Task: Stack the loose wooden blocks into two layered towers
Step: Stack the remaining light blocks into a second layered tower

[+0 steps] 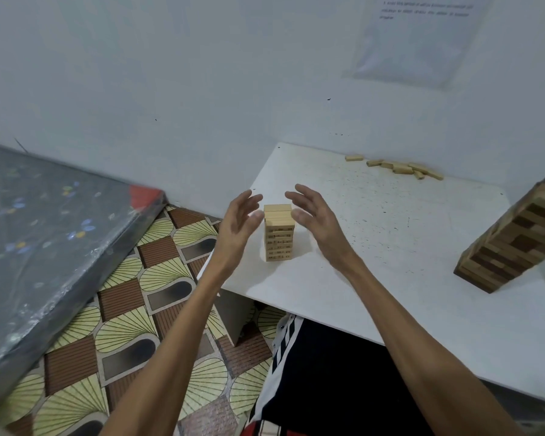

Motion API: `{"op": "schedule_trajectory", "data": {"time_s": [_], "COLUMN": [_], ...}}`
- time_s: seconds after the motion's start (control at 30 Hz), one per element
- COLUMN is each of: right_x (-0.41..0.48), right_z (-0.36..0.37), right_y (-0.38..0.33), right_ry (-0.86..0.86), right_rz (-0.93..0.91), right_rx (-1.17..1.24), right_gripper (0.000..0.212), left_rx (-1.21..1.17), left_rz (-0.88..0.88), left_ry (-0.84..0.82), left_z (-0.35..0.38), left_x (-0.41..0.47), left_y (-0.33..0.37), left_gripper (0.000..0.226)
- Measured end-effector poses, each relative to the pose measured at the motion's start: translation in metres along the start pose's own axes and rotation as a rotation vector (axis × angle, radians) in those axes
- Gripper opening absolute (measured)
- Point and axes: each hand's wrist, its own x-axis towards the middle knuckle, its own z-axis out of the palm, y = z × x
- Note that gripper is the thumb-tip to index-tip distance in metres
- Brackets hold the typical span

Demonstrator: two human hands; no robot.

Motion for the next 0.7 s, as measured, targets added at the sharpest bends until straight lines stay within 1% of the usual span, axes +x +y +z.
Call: {"op": "schedule_trajectory", "data": {"time_s": [0.1, 0.2, 0.43, 0.6, 0.7], "right_x": [-0.002, 0.0, 0.002, 0.002, 0.002], "right_z": [-0.013, -0.019, -0.018, -0.017, -0.017], "right_y": [-0.002, -0.004, -0.011, -0.012, -0.013], "right_ry": [-0.071, -0.102, -0.095, -0.087, -0.091], "right_rz": [-0.025, -0.045, -0.061, -0.047, -0.041], "right_rx": [-0.084, -0.142, -0.184, -0.175, -0.175], "right_gripper": [0.073, 0.073, 0.069, 0.069, 0.069], "left_rx": [0.122, 0.179, 0.189, 0.22, 0.213], "left_rz": [0.051, 0.079, 0.069, 0.048, 0.048], "left_ry": [-0.079, -0.102, -0.086, -0.071, -0.06], "left_z": [-0.012, -0.016, -0.018, -0.016, -0.015], "left_x": [-0.006, -0.003, -0.002, -0.003, -0.004], "left_y": [-0.003, 0.0, 0.012, 0.015, 0.016], "left_gripper": [0.075, 0.082, 0.085, 0.078, 0.078]}}
